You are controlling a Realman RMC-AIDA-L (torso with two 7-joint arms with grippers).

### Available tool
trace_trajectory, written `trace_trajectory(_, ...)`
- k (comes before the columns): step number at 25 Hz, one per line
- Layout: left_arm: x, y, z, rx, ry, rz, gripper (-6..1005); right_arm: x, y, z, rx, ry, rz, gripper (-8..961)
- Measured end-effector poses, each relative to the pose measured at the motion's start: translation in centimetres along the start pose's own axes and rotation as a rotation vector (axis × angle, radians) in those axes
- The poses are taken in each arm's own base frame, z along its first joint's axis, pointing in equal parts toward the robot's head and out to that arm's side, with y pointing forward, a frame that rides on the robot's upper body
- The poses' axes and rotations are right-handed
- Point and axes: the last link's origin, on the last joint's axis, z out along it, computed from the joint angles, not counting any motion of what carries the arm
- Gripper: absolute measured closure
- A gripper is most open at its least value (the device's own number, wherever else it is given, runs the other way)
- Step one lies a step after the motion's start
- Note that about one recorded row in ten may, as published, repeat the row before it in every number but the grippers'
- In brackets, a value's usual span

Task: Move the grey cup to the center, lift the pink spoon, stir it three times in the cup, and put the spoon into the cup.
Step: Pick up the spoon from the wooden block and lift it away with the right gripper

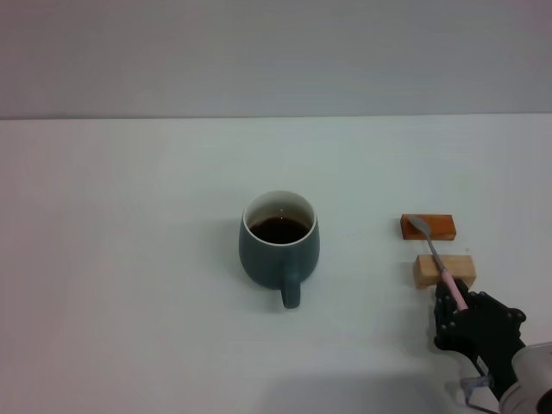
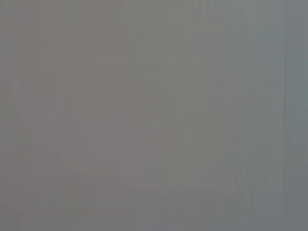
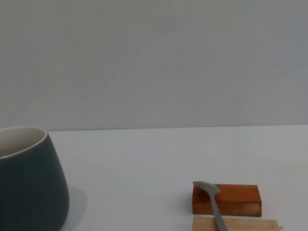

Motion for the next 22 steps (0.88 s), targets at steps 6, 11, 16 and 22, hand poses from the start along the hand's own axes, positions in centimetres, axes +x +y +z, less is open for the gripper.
trace_trajectory(6,0.00,-0.01,0.00,0.001,0.000,-0.001,953,-0.06,0.01,0.03,0.001,-0.001,0.002,814)
trace_trajectory(11,0.01,0.07,0.10,0.000,0.000,-0.002,952,-0.15,-0.07,0.14,0.005,-0.003,0.005,821)
trace_trajectory(16,0.02,0.19,0.25,-0.003,0.000,-0.003,952,-0.25,-0.22,0.25,0.021,-0.002,-0.014,829)
trace_trajectory(22,0.03,0.18,0.30,-0.004,-0.001,-0.002,952,-0.25,-0.28,0.45,0.030,0.012,-0.011,830)
